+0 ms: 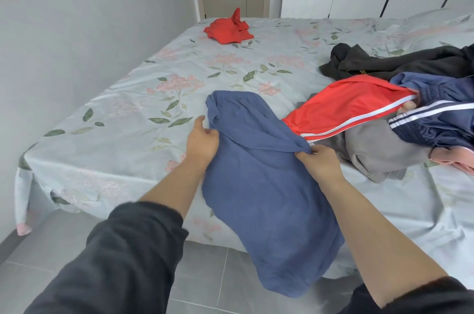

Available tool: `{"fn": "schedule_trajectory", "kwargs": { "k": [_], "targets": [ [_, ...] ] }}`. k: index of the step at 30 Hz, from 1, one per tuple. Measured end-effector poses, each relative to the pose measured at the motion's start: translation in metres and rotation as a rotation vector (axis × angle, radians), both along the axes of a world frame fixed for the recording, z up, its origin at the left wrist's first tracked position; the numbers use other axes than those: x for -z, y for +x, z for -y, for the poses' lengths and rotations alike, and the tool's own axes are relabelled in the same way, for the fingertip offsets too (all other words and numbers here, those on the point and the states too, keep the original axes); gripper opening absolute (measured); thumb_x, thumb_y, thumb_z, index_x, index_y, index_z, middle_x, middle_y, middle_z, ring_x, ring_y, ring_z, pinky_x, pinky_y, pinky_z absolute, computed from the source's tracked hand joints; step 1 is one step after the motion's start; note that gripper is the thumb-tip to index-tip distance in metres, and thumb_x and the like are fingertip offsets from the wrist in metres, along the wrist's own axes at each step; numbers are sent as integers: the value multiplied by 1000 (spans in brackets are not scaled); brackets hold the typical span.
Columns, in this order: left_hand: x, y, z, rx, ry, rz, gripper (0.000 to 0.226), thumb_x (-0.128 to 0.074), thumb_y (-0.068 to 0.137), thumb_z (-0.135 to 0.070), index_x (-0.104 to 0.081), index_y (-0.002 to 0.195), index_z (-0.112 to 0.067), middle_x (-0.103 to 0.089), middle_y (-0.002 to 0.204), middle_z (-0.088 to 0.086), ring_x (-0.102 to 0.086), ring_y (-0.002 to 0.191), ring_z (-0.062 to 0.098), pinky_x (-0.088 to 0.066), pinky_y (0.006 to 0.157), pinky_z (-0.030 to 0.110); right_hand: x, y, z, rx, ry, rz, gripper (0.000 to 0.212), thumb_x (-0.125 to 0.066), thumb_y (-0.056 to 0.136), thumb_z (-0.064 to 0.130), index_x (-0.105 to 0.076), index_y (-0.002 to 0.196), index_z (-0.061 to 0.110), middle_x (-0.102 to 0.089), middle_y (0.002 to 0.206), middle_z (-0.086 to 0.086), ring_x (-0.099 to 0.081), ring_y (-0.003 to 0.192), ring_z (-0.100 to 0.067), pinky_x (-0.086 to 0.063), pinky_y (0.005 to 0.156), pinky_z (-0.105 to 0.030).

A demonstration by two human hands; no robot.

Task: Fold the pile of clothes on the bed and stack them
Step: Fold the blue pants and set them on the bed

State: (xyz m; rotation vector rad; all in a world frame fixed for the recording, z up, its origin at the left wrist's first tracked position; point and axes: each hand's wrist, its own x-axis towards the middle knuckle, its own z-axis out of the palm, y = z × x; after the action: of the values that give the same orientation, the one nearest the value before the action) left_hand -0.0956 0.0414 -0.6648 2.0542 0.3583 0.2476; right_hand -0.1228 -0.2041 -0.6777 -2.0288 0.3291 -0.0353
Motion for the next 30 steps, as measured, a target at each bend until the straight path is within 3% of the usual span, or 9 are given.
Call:
{"fn": "schedule_trajectory", "kwargs": {
  "k": [5,9,11,14,15,18,20,27,30],
  "targets": [
    [-14,58,-7,24,130,-44,61,-57,89,-21,-32,145,-15,-64,108,10,-59,102,27,-48,88,34,2,8,2,-54,-50,-28,11,-62,84,22,-63,91,14,-61,78,4,-58,75,-19,-41,61,-27],
    [-22,92,6,50,378,-75,19,-48,90,-3,-62,103,-2,-62,118,20,-57,110,34,-47,87,33,3,10,4,-64,-31,-37,15,-63,84,24,-63,96,15,-63,83,4,-60,79,-19,-42,64,-27],
    [-40,106,18,23,-61,10,33,-47,93,-3,-58,125,-7,-58,128,17,-57,115,32,-49,92,35,4,11,5,-59,-35,-39,14,-63,84,25,-63,94,14,-62,81,5,-59,76,-17,-42,61,-26],
    [-60,115,36,318,-785,15,66,-42,101,-10,-7,152,-32,-28,155,4,-37,137,22,-43,100,33,4,12,6,-37,-30,-50,13,-62,86,28,-61,89,15,-60,76,8,-57,70,-13,-41,58,-25],
    [-60,115,39,416,-740,-26,70,-41,101,-10,-1,151,-37,-21,157,1,-31,141,19,-41,101,30,4,12,6,-31,-16,-55,14,-61,86,28,-61,86,15,-60,75,8,-57,69,-12,-41,57,-25],
    [-42,103,40,527,54,-58,66,-43,97,-6,-18,151,-33,-28,155,2,-35,138,17,-38,98,23,0,12,5,-5,56,-83,19,-62,86,31,-63,80,13,-62,74,4,-57,67,-14,-44,59,-26],
    [-23,92,42,566,376,-57,57,-44,96,-9,-31,148,-28,-40,148,0,-41,133,17,-32,104,21,-4,12,6,24,146,-120,22,-62,85,34,-63,75,15,-63,75,3,-60,72,-17,-47,64,-29],
    [-14,55,73,818,693,169,59,-46,93,-2,-32,148,-20,-34,152,0,-24,142,20,-20,115,30,-15,9,15,68,316,-283,35,-70,83,21,-64,108,-3,-67,105,-9,-63,89,-25,-50,78,-33],
    [-27,47,95,971,733,122,65,-42,90,7,-34,147,-24,-28,155,-6,-14,145,18,-17,114,22,-20,6,23,-104,140,-357,40,-74,78,14,-64,114,0,-67,110,-13,-64,99,-29,-52,89,-38]
  ]
}}
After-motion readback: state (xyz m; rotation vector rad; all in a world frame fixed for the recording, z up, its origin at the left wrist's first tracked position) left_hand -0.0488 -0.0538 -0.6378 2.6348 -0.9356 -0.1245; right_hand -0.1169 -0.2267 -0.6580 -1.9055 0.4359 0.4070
